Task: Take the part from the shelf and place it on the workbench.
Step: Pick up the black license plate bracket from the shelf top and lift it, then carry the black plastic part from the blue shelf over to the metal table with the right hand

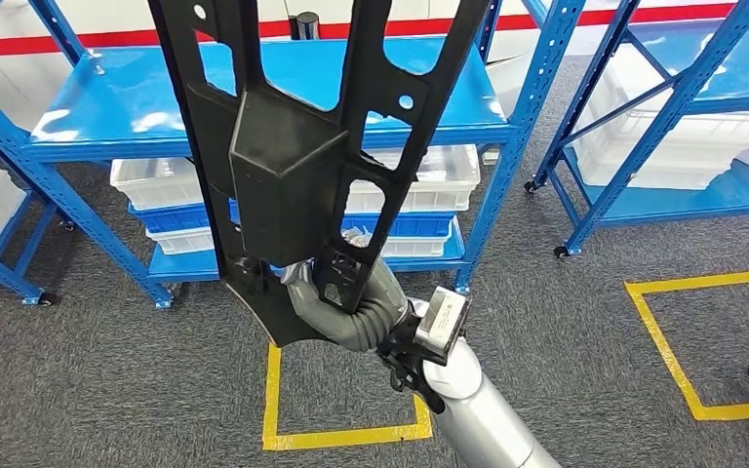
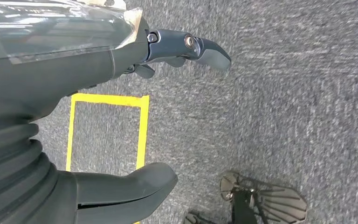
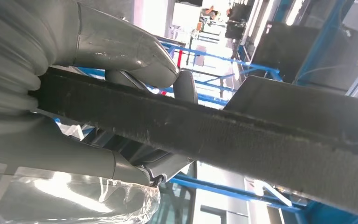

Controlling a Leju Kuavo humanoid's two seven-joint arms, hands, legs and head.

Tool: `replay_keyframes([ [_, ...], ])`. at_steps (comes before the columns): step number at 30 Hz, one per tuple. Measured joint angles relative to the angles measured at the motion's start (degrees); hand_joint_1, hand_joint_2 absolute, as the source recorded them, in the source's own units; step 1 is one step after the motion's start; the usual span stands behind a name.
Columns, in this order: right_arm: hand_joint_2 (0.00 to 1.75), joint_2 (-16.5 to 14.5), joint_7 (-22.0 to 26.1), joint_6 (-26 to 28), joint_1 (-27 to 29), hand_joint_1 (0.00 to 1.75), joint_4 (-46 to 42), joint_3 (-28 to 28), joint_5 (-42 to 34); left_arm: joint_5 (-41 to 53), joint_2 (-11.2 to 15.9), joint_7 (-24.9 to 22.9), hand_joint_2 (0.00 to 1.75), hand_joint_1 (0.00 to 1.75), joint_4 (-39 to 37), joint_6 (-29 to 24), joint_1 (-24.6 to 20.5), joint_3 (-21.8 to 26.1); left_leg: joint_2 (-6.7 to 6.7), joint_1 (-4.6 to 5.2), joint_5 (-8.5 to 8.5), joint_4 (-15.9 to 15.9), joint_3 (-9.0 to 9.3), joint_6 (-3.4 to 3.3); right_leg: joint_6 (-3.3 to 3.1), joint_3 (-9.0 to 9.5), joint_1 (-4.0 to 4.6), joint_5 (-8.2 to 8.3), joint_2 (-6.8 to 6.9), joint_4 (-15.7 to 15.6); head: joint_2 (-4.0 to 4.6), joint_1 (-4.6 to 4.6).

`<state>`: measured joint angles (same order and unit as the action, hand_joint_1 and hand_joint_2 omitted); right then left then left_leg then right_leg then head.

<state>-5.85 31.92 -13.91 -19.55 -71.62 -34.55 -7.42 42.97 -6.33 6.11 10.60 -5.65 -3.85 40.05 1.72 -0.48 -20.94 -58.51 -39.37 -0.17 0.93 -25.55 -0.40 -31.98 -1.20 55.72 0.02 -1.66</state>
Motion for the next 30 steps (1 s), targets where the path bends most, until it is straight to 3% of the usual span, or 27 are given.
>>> replay_keyframes([
  [1, 1.75, -0.14, 0.03, -0.04, 0.00, 1.75, 0.02, -0.01, 0.10, -0.07, 0.00, 0.06, 1.75, 0.00, 0.00, -0.02, 0.06, 0.01, -0.11, -0.08, -1.13, -0.90, -0.51, 0.30, -0.55, -0.16, -0.28, 0.49, 0.32, -0.06, 0.00, 0.05],
  [3, 1.75, -0.40, 0.09, -0.20, 0.00, 1.75, 0.06, -0.01, 0.19, -0.17, -0.03, 0.17, 1.75, 0.00, 0.00, -0.06, 0.09, 0.01, -0.72, -0.28, -5.70, -6.26, -2.55, 0.88, -1.37, -0.63, -0.55, 1.33, 1.11, -0.08, 0.00, 0.19],
  [5, 1.75, -0.49, 0.15, -0.39, 0.05, 1.75, 0.23, -0.01, 0.33, -0.20, -0.05, 0.27, 1.75, 0.00, 0.00, -0.10, 0.10, 0.01, -1.12, -0.55, -9.28, -13.66, -4.76, 1.53, -1.55, -1.23, -0.43, 1.79, 2.00, 0.02, 0.00, 0.22],
  [6, 1.75, -0.49, 0.17, -0.45, 0.09, 1.75, 0.35, -0.01, 0.46, -0.20, -0.05, 0.31, 1.75, 0.00, 0.00, -0.12, 0.13, 0.01, -1.27, -0.73, -9.59, -15.65, -4.99, 1.81, -1.50, -1.45, -0.39, 1.92, 2.44, 0.10, 0.00, 0.22],
  [7, 1.75, -0.49, 0.19, -0.50, 0.12, 1.75, 0.46, -0.01, 0.61, -0.20, -0.04, 0.36, 1.75, 0.00, 0.00, -0.12, 0.15, 0.01, -1.49, -0.95, -8.88, -15.38, -4.13, 2.04, -1.41, -1.58, -0.41, 1.96, 2.86, 0.21, 0.00, 0.22],
  [8, 1.75, -0.50, 0.22, -0.52, 0.14, 1.75, 0.53, -0.01, 0.76, -0.20, -0.01, 0.42, 1.75, 0.00, 0.00, -0.12, 0.16, 0.01, -1.87, -1.19, -7.52, -12.93, -2.19, 2.21, -1.31, -1.63, -0.46, 1.95, 3.23, 0.35, 0.00, 0.24],
  [10, 1.75, -0.56, 0.37, -0.56, 0.14, 1.75, 0.55, -0.01, 1.00, -0.19, 0.03, 0.56, 1.75, 0.00, 0.00, -0.13, 0.11, 0.01, -3.39, -1.36, -5.28, -5.45, 2.66, 2.40, -0.89, -1.87, -0.31, 1.72, 3.91, 0.71, 0.00, 0.28],
  [12, 1.75, -0.61, 0.57, -0.68, 0.11, 1.75, 0.55, -0.01, 1.24, -0.10, 0.03, 0.69, 1.75, 0.00, 0.00, -0.13, 0.02, 0.01, -4.40, -1.03, -4.96, -1.41, 4.87, 1.83, -0.27, -2.15, 0.18, 1.48, 4.57, 0.99, 0.00, 0.22],
  [14, 1.75, -0.63, 0.86, -0.88, 0.05, 1.75, 0.56, -0.03, 1.56, 0.04, 0.03, 0.75, 1.75, 0.00, 0.00, -0.14, 0.00, 0.01, -3.81, -0.69, -5.12, -0.88, 4.53, 0.69, 0.37, -2.27, 0.41, 1.48, 5.27, 1.08, 0.00, 0.11],
  [16, 1.75, -0.61, 1.14, -1.01, 0.00, 1.75, 0.55, -0.10, 2.06, 0.13, 0.00, 0.78, 1.75, 0.00, 0.00, -0.14, 0.02, 0.01, -2.95, -0.75, -4.82, -0.43, 4.21, -0.33, 0.81, -3.07, 0.17, 0.64, 4.65, 2.22, 0.00, 0.08],
  [18, 1.75, -0.46, 1.33, -1.08, 0.01, 1.75, 0.56, -0.21, 2.71, 0.18, 0.03, 0.85, 1.75, 0.00, 0.00, -0.14, -0.03, 0.02, -2.08, -0.85, -4.41, -0.18, 3.93, -1.13, 0.60, -5.92, -0.06, -2.10, 2.77, 7.78, 0.00, 0.05],
  [20, 1.75, -0.21, 1.52, -1.21, 0.10, 1.75, 0.60, -0.37, 3.21, 0.22, 0.10, 0.90, 1.75, 0.00, 0.00, -0.13, -0.06, 0.03, -1.05, -0.69, -4.19, -0.18, 3.55, -1.56, 0.37, -9.90, -0.11, -4.96, 1.70, 15.85, 0.00, 0.04],
  [21, 1.75, -0.08, 1.59, -1.30, 0.17, 1.75, 0.63, -0.45, 3.37, 0.23, 0.10, 0.90, 1.75, 0.00, 0.00, -0.13, -0.02, 0.03, -0.51, -0.62, -4.11, -0.18, 3.44, -1.65, 0.51, -11.16, -0.13, -5.41, 1.55, 18.20, 0.00, 0.04],
  [22, 1.75, 0.01, 1.64, -1.38, 0.21, 1.75, 0.68, -0.57, 3.42, 0.23, 0.10, 0.90, 1.75, 0.00, 0.00, -0.12, 0.01, 0.03, 0.07, -0.59, -4.05, -0.20, 3.39, -1.68, 0.85, -11.39, -0.15, -4.92, 1.46, 18.33, 0.00, 0.04],
  [24, 1.75, 0.08, 1.73, -1.47, 0.21, 1.75, 0.73, -0.79, 3.46, 0.23, 0.08, 0.90, 1.75, 0.00, 0.00, -0.12, 0.04, 0.03, 1.33, -0.60, -3.91, -0.23, 3.41, -1.56, 1.76, -8.79, -0.28, -1.62, 0.78, 12.17, 0.00, 0.04],
  [26, 1.75, 0.12, 1.81, -1.52, 0.14, 1.75, 0.74, -0.99, 3.46, 0.24, 0.06, 0.90, 1.75, 0.00, 0.00, -0.12, -0.01, 0.03, 2.55, -0.44, -3.66, -0.37, 3.23, -1.12, 2.02, -5.59, -0.46, 1.30, -0.92, 4.74, 0.00, 0.05],
  [28, 1.75, 0.18, 1.86, -1.56, 0.13, 1.75, 0.75, -1.10, 3.47, 0.24, 0.06, 0.90, 1.75, 0.00, -0.01, -0.12, 0.07, 0.03, 3.43, -0.39, -3.23, -0.30, 2.88, -0.40, 1.53, -4.60, -0.36, 2.11, -1.64, 2.39, 0.00, 0.07],
  [30, 1.75, 0.07, 1.96, -1.59, 0.08, 1.75, 0.76, -1.18, 3.67, 0.24, 0.10, 0.90, 1.75, 0.00, -0.02, -0.12, 0.34, 0.03, 3.64, -0.58, -2.93, -0.10, 2.60, 0.38, 0.75, -4.53, -0.42, 2.63, -0.81, 2.23, 0.00, 0.09],
])
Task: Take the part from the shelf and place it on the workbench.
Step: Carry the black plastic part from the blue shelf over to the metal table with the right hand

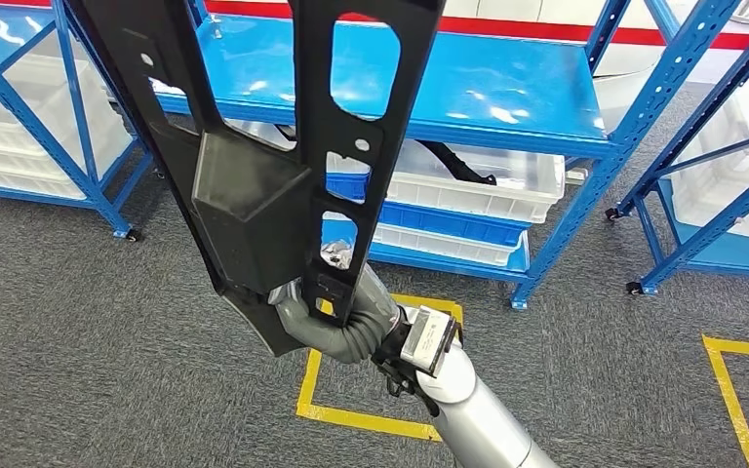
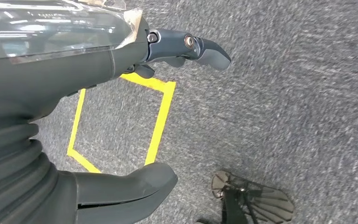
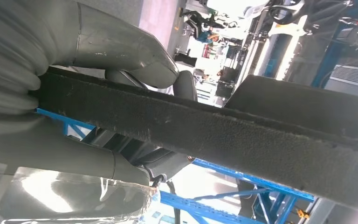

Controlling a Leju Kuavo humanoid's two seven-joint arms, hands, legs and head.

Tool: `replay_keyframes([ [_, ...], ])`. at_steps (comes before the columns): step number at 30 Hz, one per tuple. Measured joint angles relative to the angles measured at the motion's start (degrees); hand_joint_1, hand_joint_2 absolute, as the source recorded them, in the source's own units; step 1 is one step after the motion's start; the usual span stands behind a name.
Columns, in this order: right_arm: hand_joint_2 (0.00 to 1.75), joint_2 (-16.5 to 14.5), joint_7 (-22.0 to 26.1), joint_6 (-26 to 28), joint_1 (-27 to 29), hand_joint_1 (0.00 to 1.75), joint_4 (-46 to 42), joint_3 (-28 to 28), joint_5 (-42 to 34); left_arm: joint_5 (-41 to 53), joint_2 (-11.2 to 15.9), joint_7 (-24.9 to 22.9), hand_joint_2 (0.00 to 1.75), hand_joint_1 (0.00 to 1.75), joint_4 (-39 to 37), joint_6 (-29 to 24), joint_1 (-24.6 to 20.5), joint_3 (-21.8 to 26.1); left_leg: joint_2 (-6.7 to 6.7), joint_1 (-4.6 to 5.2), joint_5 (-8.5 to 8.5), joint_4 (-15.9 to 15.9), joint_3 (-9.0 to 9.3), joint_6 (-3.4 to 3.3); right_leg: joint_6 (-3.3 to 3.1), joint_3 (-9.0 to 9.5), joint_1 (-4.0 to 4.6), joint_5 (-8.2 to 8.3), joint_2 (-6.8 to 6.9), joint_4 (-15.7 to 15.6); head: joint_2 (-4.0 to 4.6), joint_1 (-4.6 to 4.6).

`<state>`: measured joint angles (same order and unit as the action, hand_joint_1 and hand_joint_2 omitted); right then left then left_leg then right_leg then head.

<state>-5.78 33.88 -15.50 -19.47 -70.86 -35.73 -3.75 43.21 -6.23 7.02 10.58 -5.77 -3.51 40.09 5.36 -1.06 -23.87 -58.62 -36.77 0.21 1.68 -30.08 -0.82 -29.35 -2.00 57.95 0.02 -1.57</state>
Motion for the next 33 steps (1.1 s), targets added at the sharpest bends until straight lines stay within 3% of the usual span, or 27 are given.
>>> replay_keyframes([
  [2, 1.75, -0.20, 0.17, -0.02, -0.08, 1.75, -0.01, -0.07, 0.40, 0.02, 0.02, 0.01, 1.75, 0.00, -0.01, 0.00, 0.13, 0.00, -2.08, 0.01, -1.50, -1.94, -0.93, 0.55, -0.82, 0.03, -0.31, 0.48, 0.96, -0.33, 0.00, 0.11],
  [4, 1.75, -0.24, 0.26, -0.02, -0.05, 1.75, -0.02, -0.08, 0.71, 0.07, 0.00, 0.02, 1.75, 0.00, -0.01, 0.00, 0.05, -0.01, -4.51, 0.00, -5.24, -8.30, -3.64, 0.92, -1.26, -0.05, -0.24, 0.62, 2.12, -0.39, 0.00, 0.22],
  [6, 1.75, -0.19, 0.26, -0.02, 0.10, 1.75, -0.01, -0.08, 0.94, 0.14, -0.01, 0.02, 1.75, 0.00, -0.01, 0.00, 0.00, -0.01, -5.07, -0.11, -7.94, -15.04, -6.43, 1.21, -1.40, -0.19, 0.00, 0.62, 3.46, -0.36, 0.00, 0.23],
  [7, 1.75, -0.19, 0.26, -0.02, 0.16, 1.75, 0.00, -0.09, 1.12, 0.18, 0.00, 0.02, 1.75, 0.00, -0.01, 0.01, 0.02, -0.01, -5.18, -0.12, -7.87, -15.94, -6.60, 1.28, -1.40, -0.23, 0.07, 0.61, 4.12, -0.35, 0.00, 0.24],
  [8, 1.75, -0.19, 0.26, -0.02, 0.21, 1.75, 0.00, -0.11, 1.29, 0.26, 0.02, 0.04, 1.75, 0.00, 0.00, 0.01, 0.04, 0.01, -5.35, -0.13, -6.76, -14.42, -5.53, 1.26, -1.40, -0.21, 0.10, 0.60, 4.70, -0.34, 0.00, 0.24],
  [9, 1.75, -0.21, 0.26, -0.02, 0.21, 1.75, -0.01, -0.13, 1.44, 0.36, 0.06, 0.09, 1.75, 0.00, 0.01, 0.01, 0.04, 0.02, -5.90, -0.13, -5.04, -10.95, -3.45, 1.17, -1.40, -0.15, 0.10, 0.57, 5.23, -0.33, 0.00, 0.24],
  [11, 1.75, -0.24, 0.26, -0.02, 0.17, 1.75, -0.03, -0.13, 1.57, 0.56, 0.09, 0.27, 1.75, 0.00, 0.02, 0.02, -0.14, 0.02, -8.07, 0.19, -2.71, -3.50, 0.70, 0.80, -1.25, -0.13, 0.52, 0.40, 6.18, -0.26, 0.00, 0.21],
  [13, 1.75, -0.23, 0.27, -0.02, 0.19, 1.75, -0.05, -0.13, 1.72, 0.65, 0.10, 0.48, 1.75, 0.00, 0.01, 0.04, -0.38, 0.02, -9.15, 0.74, -2.39, -0.45, 1.99, 0.08, -0.85, -0.25, 1.08, 0.26, 7.17, -0.24, 0.00, 0.10],
  [15, 1.75, -0.29, 0.28, -0.02, 0.21, 1.75, -0.07, -0.17, 1.91, 0.71, 0.10, 0.64, 1.75, 0.00, 0.00, 0.07, -0.36, 0.04, -8.11, 0.93, -2.11, -0.07, 1.76, -0.88, -0.41, -0.35, 1.18, 0.14, 8.05, -0.27, 0.00, 0.04],
  [17, 1.75, -0.34, 0.30, -0.02, 0.19, 1.75, -0.08, -0.24, 2.04, 0.79, 0.08, 0.74, 1.75, 0.00, 0.00, 0.09, -0.33, 0.18, -7.01, 0.72, -1.62, 0.39, 1.76, -1.82, -0.24, -1.10, 0.96, -1.11, 6.55, 1.42, 0.00, 0.02],
  [19, 1.75, -0.14, 0.33, -0.02, 0.29, 1.75, -0.08, -0.29, 2.19, 0.84, 0.12, 0.82, 1.75, 0.00, 0.01, 0.10, -0.46, 0.39, -5.79, 0.57, -1.25, 0.61, 1.62, -2.48, -0.52, -3.95, 0.71, -4.12, 3.67, 7.74, 0.00, -0.02],
  [21, 1.75, 0.17, 0.34, -0.02, 0.53, 1.75, -0.07, -0.36, 2.31, 0.85, 0.18, 0.85, 1.75, 0.00, 0.01, 0.11, -0.47, 0.52, -4.36, 0.58, -1.06, 0.59, 1.34, -2.75, -0.59, -7.47, 0.63, -6.67, 2.44, 15.12, 0.00, -0.01],
  [22, 1.75, 0.27, 0.34, -0.02, 0.63, 1.75, -0.07, -0.40, 2.34, 0.85, 0.18, 0.85, 1.75, 0.00, 0.01, 0.12, -0.41, 0.55, -3.69, 0.59, -1.00, 0.58, 1.27, -2.77, -0.37, -8.29, 0.62, -6.94, 2.29, 16.73, 0.00, -0.01],
  [23, 1.75, 0.32, 0.35, -0.02, 0.67, 1.75, -0.07, -0.44, 2.35, 0.85, 0.16, 0.85, 1.75, 0.00, 0.00, 0.13, -0.36, 0.56, -2.95, 0.58, -0.92, 0.56, 1.24, -2.73, 0.05, -7.86, 0.57, -6.17, 2.19, 15.75, 0.00, -0.01],
  [24, 1.75, 0.32, 0.36, -0.04, 0.66, 1.75, -0.07, -0.48, 2.36, 0.85, 0.15, 0.86, 1.75, 0.00, -0.01, 0.14, -0.33, 0.58, -2.21, 0.56, -0.84, 0.54, 1.26, -2.64, 0.54, -6.41, 0.46, -4.71, 2.00, 12.72, 0.00, -0.01],
  [26, 1.75, 0.31, 0.37, -0.10, 0.61, 1.75, -0.07, -0.58, 2.37, 0.86, 0.12, 0.87, 1.75, 0.00, -0.01, 0.16, -0.34, 0.63, -0.74, 0.62, -0.64, 0.44, 1.18, -2.24, 1.18, -2.43, 0.13, -1.45, 0.43, 4.32, 0.00, 0.00],
  [28, 1.75, 0.32, 0.38, -0.21, 0.64, 1.75, -0.07, -0.68, 2.38, 0.95, 0.11, 0.89, 1.75, 0.00, 0.00, 0.20, -0.28, 0.72, 0.24, 0.73, -0.35, 0.34, 0.78, -1.64, 0.84, -0.58, 0.01, -0.05, -0.74, 0.27, 0.00, 0.04],
  [30, 1.75, 0.26, 0.42, -0.28, 0.70, 1.75, -0.07, -0.73, 2.38, 1.06, 0.13, 0.90, 1.75, 0.00, 0.00, 0.29, -0.06, 0.80, 0.89, 0.61, 0.08, 0.49, 0.40, -0.90, 0.11, -0.57, 0.18, 0.32, -0.19, 0.10, 0.00, 0.07],
  [31, 1.75, 0.15, 0.45, -0.30, 0.71, 1.75, -0.07, -0.74, 2.38, 1.10, 0.15, 0.90, 1.75, 0.00, -0.01, 0.35, 0.08, 0.82, 0.58, 0.54, 0.02, 0.38, 0.22, -0.60, -0.24, -0.60, 0.11, 0.55, 0.23, 0.00, 0.00, 0.09],
  [33, 1.75, -0.11, 0.57, -0.30, 0.78, 1.75, -0.09, -0.75, 2.38, 1.16, 0.15, 0.85, 1.75, 0.00, -0.01, 0.46, 0.18, 0.83, -1.67, 0.54, -1.84, -2.20, -0.98, -0.08, -1.02, -0.57, -0.19, 0.91, 1.24, -0.27, 0.00, 0.24],
])
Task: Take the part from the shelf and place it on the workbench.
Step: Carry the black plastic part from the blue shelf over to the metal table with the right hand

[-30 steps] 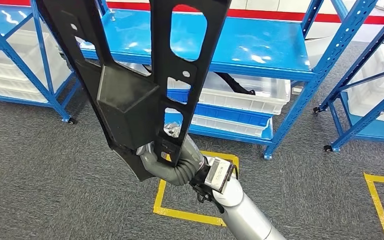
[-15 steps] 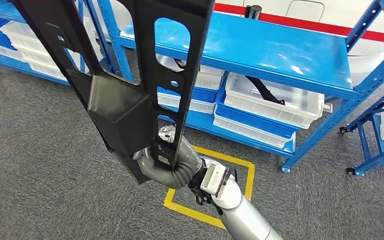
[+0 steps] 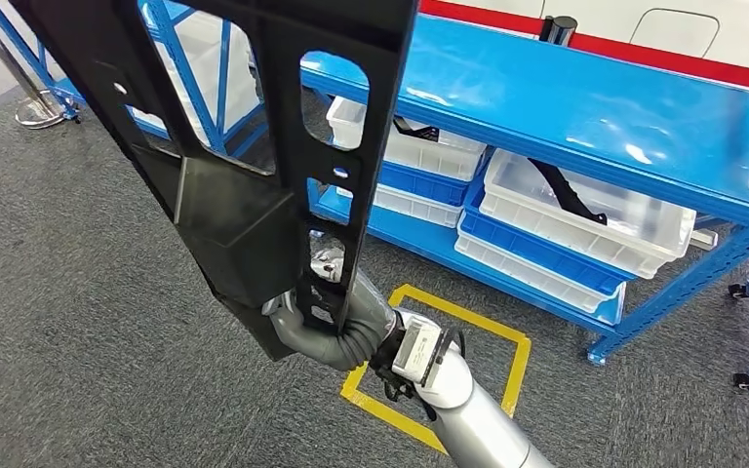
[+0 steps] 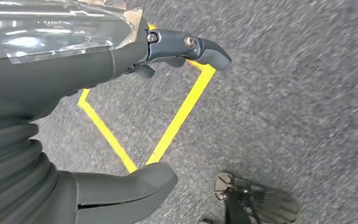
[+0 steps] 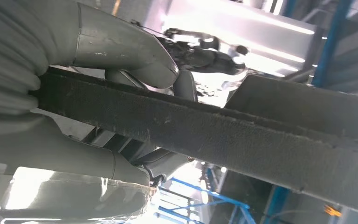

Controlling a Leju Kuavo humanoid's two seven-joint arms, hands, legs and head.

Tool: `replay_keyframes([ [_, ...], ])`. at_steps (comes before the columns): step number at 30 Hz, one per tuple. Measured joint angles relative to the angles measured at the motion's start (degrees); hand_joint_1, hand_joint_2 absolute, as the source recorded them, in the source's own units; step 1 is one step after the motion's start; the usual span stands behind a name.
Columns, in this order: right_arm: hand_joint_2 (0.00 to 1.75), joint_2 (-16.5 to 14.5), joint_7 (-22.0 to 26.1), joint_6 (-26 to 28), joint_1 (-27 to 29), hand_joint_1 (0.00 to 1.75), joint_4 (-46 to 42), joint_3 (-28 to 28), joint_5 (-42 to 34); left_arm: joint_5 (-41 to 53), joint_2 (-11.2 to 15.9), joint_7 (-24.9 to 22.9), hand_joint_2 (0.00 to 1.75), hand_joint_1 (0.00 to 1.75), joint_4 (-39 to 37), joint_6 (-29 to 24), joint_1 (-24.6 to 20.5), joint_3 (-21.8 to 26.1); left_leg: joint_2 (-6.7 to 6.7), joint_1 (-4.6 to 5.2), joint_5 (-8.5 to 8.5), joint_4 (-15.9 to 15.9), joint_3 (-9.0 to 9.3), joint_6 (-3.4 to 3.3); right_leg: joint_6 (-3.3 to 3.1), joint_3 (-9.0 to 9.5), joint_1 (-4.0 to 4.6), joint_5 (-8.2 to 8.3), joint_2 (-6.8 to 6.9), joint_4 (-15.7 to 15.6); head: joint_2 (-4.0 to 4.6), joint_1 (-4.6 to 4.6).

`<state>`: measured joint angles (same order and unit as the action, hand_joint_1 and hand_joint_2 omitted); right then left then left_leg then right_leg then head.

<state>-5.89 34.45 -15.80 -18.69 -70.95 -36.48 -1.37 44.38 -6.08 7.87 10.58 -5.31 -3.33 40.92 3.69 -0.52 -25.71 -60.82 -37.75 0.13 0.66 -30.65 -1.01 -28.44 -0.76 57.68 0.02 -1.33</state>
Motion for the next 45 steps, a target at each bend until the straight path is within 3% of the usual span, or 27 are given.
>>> replay_keyframes([
  [2, 1.75, -0.07, 0.16, 0.00, 0.33, 1.75, -0.02, 0.00, 0.01, 0.05, -0.04, -0.09, 1.75, 0.00, 0.00, 0.14, -0.08, 0.00, -2.52, -0.12, -3.78, -6.74, -2.94, 0.49, -0.53, -0.06, 0.10, 0.04, 1.23, -0.05, 0.00, 0.15],
  [3, 1.75, -0.03, 0.23, 0.00, 0.57, 1.75, -0.02, 0.00, 0.01, 0.06, -0.05, -0.17, 1.75, 0.00, 0.00, 0.22, -0.10, 0.00, -2.98, -0.26, -5.36, -10.41, -4.56, 0.72, -0.67, -0.10, 0.23, 0.02, 1.94, -0.04, 0.00, 0.15],
  [4, 1.75, 0.01, 0.28, 0.00, 0.79, 1.75, -0.02, -0.01, 0.02, 0.08, -0.06, -0.28, 1.75, 0.00, 0.00, 0.35, -0.06, 0.00, -3.23, -0.37, -6.14, -12.85, -5.56, 0.89, -0.73, -0.14, 0.32, 0.01, 2.65, -0.04, 0.00, 0.14],
  [5, 1.75, 0.03, 0.32, 0.00, 0.96, 1.75, -0.02, -0.02, 0.03, 0.09, -0.07, -0.43, 1.75, 0.00, 0.00, 0.50, 0.01, 0.00, -3.43, -0.48, -5.92, -13.30, -5.56, 1.01, -0.73, -0.16, 0.37, -0.01, 3.32, -0.03, 0.00, 0.15],
  [7, 1.75, 0.06, 0.42, 0.00, 1.10, 1.75, -0.12, -0.04, 0.05, 0.14, -0.05, -0.81, 1.75, 0.00, 0.00, 0.77, 0.10, 0.00, -4.42, -0.64, -3.08, -7.93, -2.28, 0.97, -0.70, -0.09, 0.40, -0.08, 4.46, -0.01, 0.00, 0.15],
  [9, 1.75, 0.10, 0.50, 0.01, 1.11, 1.75, -0.41, -0.02, 0.06, 0.33, -0.04, -1.29, 1.75, 0.00, 0.00, 1.01, -0.02, 0.00, -6.81, -0.32, -0.79, -0.60, 1.82, 0.68, -0.45, -0.07, 0.86, -0.27, 5.44, 0.06, 0.00, 0.11],
  [11, 1.75, 0.26, 0.54, 0.05, 1.19, 1.75, -0.70, 0.01, 0.07, 0.55, -0.04, -1.78, 1.75, 0.00, 0.00, 1.27, -0.17, 0.00, -7.68, 0.21, -0.42, 2.20, 3.06, 0.12, -0.05, -0.09, 1.35, -0.45, 6.45, 0.08, 0.00, -0.03],
  [13, 1.75, 0.40, 0.54, 0.10, 1.36, 1.75, -0.91, 0.02, 0.09, 0.60, -0.02, -2.12, 1.75, 0.00, 0.00, 1.57, -0.10, 0.03, -6.34, 0.33, -0.13, 2.46, 2.87, -0.68, 0.44, -0.08, 1.26, -0.69, 7.07, 0.11, 0.00, -0.13],
  [15, 1.75, 0.55, 0.59, 0.15, 1.51, 1.75, -1.17, 0.02, 0.09, 0.58, 0.01, -2.29, 1.75, 0.00, 0.00, 1.82, -0.04, 0.08, -5.14, 0.10, 0.29, 2.89, 2.96, -1.54, 0.67, -0.98, 0.96, -2.13, 4.80, 2.26, 0.00, -0.14],
  [17, 1.75, 0.94, 0.64, 0.17, 1.75, 1.75, -1.34, 0.07, 0.09, 0.55, 0.07, -2.36, 1.75, 0.00, 0.00, 1.89, -0.17, 0.12, -3.82, -0.05, 0.57, 3.06, 2.91, -2.13, 0.30, -4.00, 0.77, -5.28, 1.80, 8.96, 0.00, -0.19],
  [19, 1.75, 1.41, 0.65, 0.17, 2.25, 1.75, -1.36, 0.11, 0.10, 0.54, 0.12, -2.38, 1.75, 0.00, 0.00, 1.94, -0.21, 0.15, -2.28, -0.03, 0.65, 3.04, 2.77, -2.30, 0.23, -7.45, 0.75, -7.74, 1.06, 16.11, 0.00, -0.22],
  [20, 1.75, 1.56, 0.65, 0.17, 2.49, 1.75, -1.36, 0.10, 0.10, 0.53, 0.11, -2.39, 1.75, 0.00, 0.00, 1.97, -0.16, 0.17, -1.49, -0.03, 0.67, 3.02, 2.75, -2.31, 0.51, -8.04, 0.71, -7.76, 0.97, 17.16, 0.00, -0.22],
  [21, 1.75, 1.66, 0.65, 0.17, 2.63, 1.75, -1.36, 0.10, 0.10, 0.52, 0.10, -2.40, 1.75, 0.00, 0.00, 1.98, -0.10, 0.19, -0.70, -0.05, 0.69, 2.99, 2.79, -2.28, 0.97, -7.47, 0.61, -6.83, 0.85, 15.79, 0.00, -0.22],
  [23, 1.75, 1.73, 0.65, 0.17, 2.67, 1.75, -1.39, 0.10, 0.10, 0.49, 0.07, -2.41, 1.75, 0.00, 0.00, 2.02, -0.04, 0.25, 0.86, -0.11, 0.72, 2.83, 2.85, -2.04, 1.97, -3.85, 0.11, -3.47, -0.59, 7.94, 0.00, -0.23],
  [24, 1.75, 1.74, 0.65, 0.17, 2.68, 1.75, -1.41, 0.09, 0.10, 0.47, 0.07, -2.42, 1.75, 0.00, 0.00, 2.03, -0.06, 0.27, 1.59, -0.04, 0.70, 2.64, 2.75, -1.79, 2.17, -2.15, -0.14, -2.08, -1.52, 4.29, 0.00, -0.22],
  [26, 1.75, 1.81, 0.65, 0.18, 2.75, 1.75, -1.43, 0.08, 0.10, 0.45, 0.09, -2.42, 1.75, 0.00, 0.00, 2.03, 0.00, 0.33, 2.67, 0.02, 0.84, 2.44, 2.36, -1.11, 1.85, -0.61, -0.23, -0.91, -2.63, 1.05, 0.00, -0.19],
  [28, 1.75, 1.75, 0.65, 0.17, 2.78, 1.75, -1.45, 0.09, 0.10, 0.40, 0.14, -2.43, 1.75, 0.00, 0.00, 2.03, 0.26, 0.44, 3.19, -0.16, 1.07, 2.53, 2.01, -0.44, 1.15, -0.55, -0.09, -0.56, -1.68, 0.99, 0.00, -0.15],
  [30, 1.75, 1.52, 0.66, 0.17, 2.69, 1.75, -1.57, 0.11, 0.10, 0.20, 0.09, -2.41, 1.75, 0.00, -0.01, 2.08, 0.43, 0.52, 0.97, -0.11, 0.04, 1.09, 1.24, 0.04, 0.48, -0.52, -0.22, -0.30, -0.65, 0.83, 0.00, 0.03],
  [32, 1.75, 1.41, 0.71, 0.17, 2.63, 1.75, -1.70, 0.15, 0.14, -0.11, 0.02, -2.05, 1.75, 0.00, -0.02, 2.47, 0.28, 0.54, -2.24, -0.03, -3.22, -4.66, -1.31, 0.40, -0.20, -0.51, -0.05, -0.30, 0.63, 0.76, 0.00, 0.26],
  [34, 1.75, 1.44, 0.74, 0.14, 2.64, 1.75, -1.73, 0.17, 0.28, -0.45, -0.02, -0.97, 1.75, 0.00, -0.02, 3.76, 0.18, 0.61, -3.20, -0.19, -6.30, -11.99, -4.66, 0.68, -0.62, -0.54, 0.33, -0.42, 2.14, 0.77, 0.00, 0.30],
  [35, 1.75, 1.45, 0.73, 0.09, 2.60, 1.75, -1.73, 0.17, 0.39, -0.61, -0.04, -0.14, 1.75, 0.00, -0.02, 4.92, 0.21, 0.69, -3.34, -0.24, -6.61, -13.74, -5.40, 0.74, -0.70, -0.54, 0.46, -0.48, 2.89, 0.77, 0.00, 0.31],
  [36, 1.75, 1.44, 0.73, 0.03, 2.53, 1.75, -1.72, 0.16, 0.49, -0.71, -0.05, 0.68, 1.75, 0.00, -0.02, 6.16, 0.26, 0.80, -3.47, -0.26, -5.88, -13.28, -5.04, 0.73, -0.75, -0.52, 0.55, -0.52, 3.55, 0.77, 0.00, 0.31],
  [37, 1.75, 1.44, 0.74, -0.04, 2.38, 1.75, -1.72, 0.15, 0.60, -0.77, -0.04, 1.44, 1.75, 0.00, -0.02, 7.49, 0.28, 0.92, -3.85, -0.25, -4.32, -10.62, -3.51, 0.61, -0.79, -0.47, 0.60, -0.57, 4.16, 0.77, 0.00, 0.31],
  [39, 1.75, 1.41, 0.73, -0.13, 1.93, 1.75, -1.72, 0.15, 0.88, -0.64, 0.02, 2.29, 1.75, 0.00, -0.02, 9.40, 0.22, 1.07, -6.22, 0.11, -1.31, -3.03, 0.77, 0.14, -0.77, -0.37, 0.97, -0.74, 5.18, 0.83, 0.00, 0.30],
  [41, 1.75, 1.43, 0.74, -0.15, 1.58, 1.75, -1.71, 0.16, 1.05, -0.31, 0.15, 2.48, 1.75, 0.00, -0.01, 10.09, 0.01, 1.09, -8.05, 0.71, -0.43, 1.34, 2.95, -0.46, -0.51, -0.39, 1.49, -0.90, 6.20, 0.84, 0.00, 0.25],
  [43, 1.75, 1.45, 0.75, -0.15, 1.50, 1.75, -1.71, 0.16, 1.09, -0.10, 0.39, 2.48, 1.75, 0.00, 0.00, 10.05, 0.00, 1.09, -7.27, 1.06, -0.50, 2.06, 2.92, -0.99, -0.14, -0.32, 1.65, -1.07, 7.44, 0.77, 0.00, 0.22],
  [45, 1.75, 1.45, 0.76, -0.15, 1.47, 1.75, -1.72, 0.16, 1.11, -0.02, 0.58, 2.44, 1.75, 0.00, -0.01, 10.00, 0.21, 1.11, -6.00, 0.85, -0.09, 2.68, 3.20, -1.65, 0.24, -0.81, 1.47, -1.92, 6.39, 2.13, 0.00, 0.25],
])
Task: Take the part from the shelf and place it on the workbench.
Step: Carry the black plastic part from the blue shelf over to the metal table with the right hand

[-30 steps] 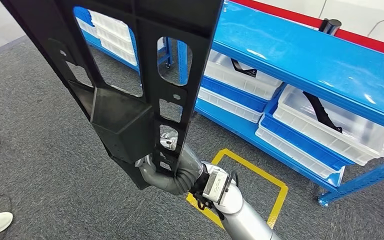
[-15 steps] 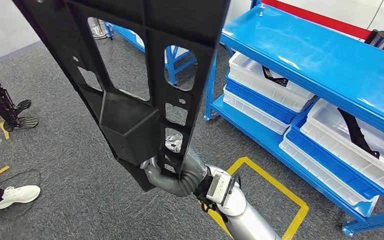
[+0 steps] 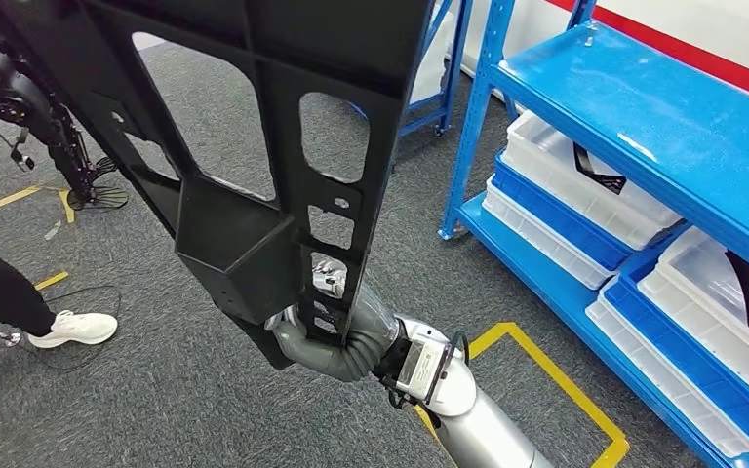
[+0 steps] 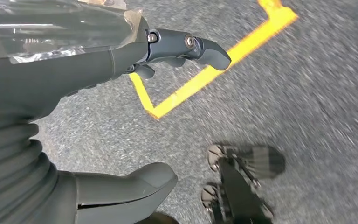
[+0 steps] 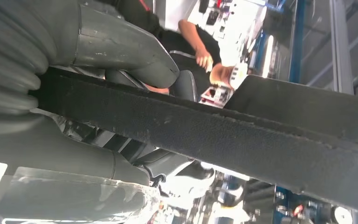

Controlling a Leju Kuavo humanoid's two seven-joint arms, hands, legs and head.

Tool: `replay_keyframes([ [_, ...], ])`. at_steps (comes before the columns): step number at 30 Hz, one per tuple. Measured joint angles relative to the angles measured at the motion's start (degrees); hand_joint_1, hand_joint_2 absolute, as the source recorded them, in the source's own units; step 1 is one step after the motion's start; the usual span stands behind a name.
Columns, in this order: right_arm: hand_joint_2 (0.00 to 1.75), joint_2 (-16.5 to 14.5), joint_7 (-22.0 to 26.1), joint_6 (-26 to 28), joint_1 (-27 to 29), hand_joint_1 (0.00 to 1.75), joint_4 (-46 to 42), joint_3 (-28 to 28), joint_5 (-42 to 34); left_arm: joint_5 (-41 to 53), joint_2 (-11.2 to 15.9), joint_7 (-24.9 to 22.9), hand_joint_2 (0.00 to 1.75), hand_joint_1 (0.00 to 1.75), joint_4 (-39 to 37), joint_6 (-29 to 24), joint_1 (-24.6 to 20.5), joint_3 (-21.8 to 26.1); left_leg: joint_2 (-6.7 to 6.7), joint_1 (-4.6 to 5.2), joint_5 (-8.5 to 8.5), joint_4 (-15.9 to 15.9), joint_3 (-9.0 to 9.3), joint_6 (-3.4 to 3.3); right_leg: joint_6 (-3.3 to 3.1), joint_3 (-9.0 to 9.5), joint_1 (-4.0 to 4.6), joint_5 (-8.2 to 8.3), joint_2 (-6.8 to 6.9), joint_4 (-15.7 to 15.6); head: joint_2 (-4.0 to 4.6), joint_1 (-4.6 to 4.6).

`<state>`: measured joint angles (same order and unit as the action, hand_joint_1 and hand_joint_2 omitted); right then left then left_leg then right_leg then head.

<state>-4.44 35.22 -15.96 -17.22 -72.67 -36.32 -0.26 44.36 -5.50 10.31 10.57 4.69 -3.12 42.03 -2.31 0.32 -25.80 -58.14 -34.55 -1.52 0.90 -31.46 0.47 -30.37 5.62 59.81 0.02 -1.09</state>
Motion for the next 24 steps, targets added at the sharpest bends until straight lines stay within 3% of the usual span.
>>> replay_keyframes([
  [1, 1.75, 0.05, 0.04, 0.00, 0.01, 1.75, -0.01, 0.01, -0.01, 0.03, 0.08, -0.02, 1.75, 0.00, 0.00, 0.00, -0.02, 0.02, 0.66, -0.20, 0.24, 0.30, 0.16, -0.36, 0.07, -0.89, -0.09, -0.98, -1.45, 2.00, 0.00, -0.05],
  [3, 1.75, 0.36, 0.11, 0.00, 0.24, 1.75, 0.02, 0.02, 0.04, 0.08, 0.20, -0.06, 1.75, 0.00, 0.01, 0.01, -0.20, 0.08, 2.18, -0.46, 0.49, 0.47, 0.16, -0.76, -0.11, -4.33, -0.39, -3.82, -4.43, 8.98, 0.00, -0.17],
  [5, 1.75, 0.65, 0.13, -0.01, 0.63, 1.75, 0.05, -0.01, 0.13, 0.09, 0.24, -0.06, 1.75, 0.00, 0.01, 0.01, -0.19, 0.13, 3.86, -0.54, 0.55, 0.43, 0.03, -0.83, 0.14, -7.40, -0.76, -5.45, -5.24, 14.68, 0.00, -0.23],
  [6, 1.75, 0.70, 0.13, -0.02, 0.76, 1.75, 0.06, -0.03, 0.16, 0.10, 0.21, -0.06, 1.75, 0.00, 0.01, -0.01, -0.10, 0.16, 4.65, -0.63, 0.56, 0.37, 0.01, -0.79, 0.62, -7.61, -0.99, -5.02, -5.33, 14.74, 0.00, -0.23],
  [8, 1.75, 0.68, 0.13, -0.07, 0.77, 1.75, 0.06, -0.05, 0.21, 0.10, 0.13, -0.06, 1.75, 0.00, 0.01, -0.14, 0.03, 0.21, 6.24, -0.98, 0.48, 0.06, 0.01, -0.44, 2.11, -5.07, -1.68, -1.98, -6.06, 8.89, 0.00, -0.24],
  [9, 1.75, 0.67, 0.13, -0.13, 0.73, 1.75, 0.06, -0.07, 0.24, 0.10, 0.13, -0.06, 1.75, 0.00, 0.01, -0.23, 0.02, 0.24, 6.96, -1.07, 0.33, -0.32, -0.15, -0.05, 2.74, -3.38, -2.07, -0.57, -7.13, 5.14, 0.00, -0.26],
  [10, 1.75, 0.64, 0.13, -0.21, 0.70, 1.75, 0.06, -0.08, 0.28, 0.11, 0.15, -0.07, 1.75, 0.00, 0.02, -0.31, -0.01, 0.25, 7.63, -1.14, 0.19, -0.72, -0.42, 0.39, 2.92, -2.07, -2.39, 0.45, -8.09, 2.28, 0.00, -0.25],
  [12, 1.75, 0.48, 0.09, -0.35, 0.69, 1.75, 0.05, -0.12, 0.38, 0.14, 0.22, -0.09, 1.75, 0.00, 0.02, -0.44, 0.11, 0.27, 8.67, -1.23, 0.23, -1.04, -1.06, 1.29, 2.27, -1.24, -2.39, 0.95, -9.00, 0.37, 0.00, -0.23],
  [13, 1.75, 0.31, 0.09, -0.39, 0.68, 1.75, 0.05, -0.13, 0.39, 0.14, 0.22, -0.14, 1.75, 0.00, 0.01, -0.48, 0.27, 0.28, 9.12, -1.38, 0.40, -0.91, -1.24, 1.61, 1.74, -1.24, -2.31, 1.11, -8.58, 0.39, 0.00, -0.19],
  [14, 1.75, 0.11, 0.08, -0.40, 0.64, 1.75, 0.04, -0.11, 0.39, 0.14, 0.18, -0.17, 1.75, 0.00, 0.00, -0.51, 0.46, 0.30, 8.96, -1.50, 0.44, -0.88, -1.36, 1.89, 1.35, -1.22, -2.32, 1.25, -8.10, 0.36, 0.00, -0.20],
  [16, 1.75, -0.25, 0.10, -0.42, 0.57, 1.75, 0.03, -0.07, 0.35, 0.15, 0.08, -0.23, 1.75, 0.00, -0.02, -0.52, 0.52, 0.31, 6.55, -1.45, -0.94, -3.13, -2.43, 2.24, 0.60, -1.12, -2.41, 1.42, -7.03, 0.23, 0.00, -0.11],
  [18, 1.75, -0.36, 0.10, -0.42, 0.56, 1.75, 0.02, -0.02, 0.34, 0.16, 0.01, -0.23, 1.75, 0.00, -0.02, -0.56, 0.25, 0.31, 3.57, -1.35, -4.26, -9.67, -5.53, 2.44, -0.08, -1.10, -2.03, 1.35, -5.71, 0.20, 0.00, -0.03],
  [20, 1.75, -0.33, 0.08, -0.48, 0.61, 1.75, 0.03, -0.01, 0.36, 0.21, -0.04, -0.26, 1.75, 0.00, -0.02, -0.60, 0.19, 0.31, 2.76, -1.41, -6.56, -16.06, -8.67, 2.46, -0.44, -1.13, -1.55, 1.22, -4.32, 0.20, 0.00, -0.02],
  [21, 1.75, -0.33, 0.06, -0.53, 0.63, 1.75, 0.04, -0.02, 0.38, 0.29, -0.08, -0.31, 1.75, 0.00, -0.02, -0.63, 0.25, 0.32, 2.63, -1.42, -6.36, -16.82, -9.06, 2.36, -0.54, -1.13, -1.38, 1.15, -3.68, 0.20, 0.00, -0.02],
  [22, 1.75, -0.34, 0.06, -0.58, 0.64, 1.75, 0.04, -0.02, 0.39, 0.39, -0.09, -0.36, 1.75, 0.00, -0.02, -0.66, 0.30, 0.34, 2.48, -1.40, -5.20, -15.41, -8.33, 2.18, -0.62, -1.08, -1.24, 1.09, -3.09, 0.20, 0.00, -0.02],
  [24, 1.75, -0.46, 0.07, -0.65, 0.60, 1.75, 0.02, -0.03, 0.42, 0.61, -0.08, -0.44, 1.75, 0.00, -0.01, -0.76, 0.26, 0.37, 0.60, -1.05, -1.92, -8.09, -4.38, 1.56, -0.76, -0.89, -1.01, 0.93, -2.00, 0.20, 0.00, -0.02],
])
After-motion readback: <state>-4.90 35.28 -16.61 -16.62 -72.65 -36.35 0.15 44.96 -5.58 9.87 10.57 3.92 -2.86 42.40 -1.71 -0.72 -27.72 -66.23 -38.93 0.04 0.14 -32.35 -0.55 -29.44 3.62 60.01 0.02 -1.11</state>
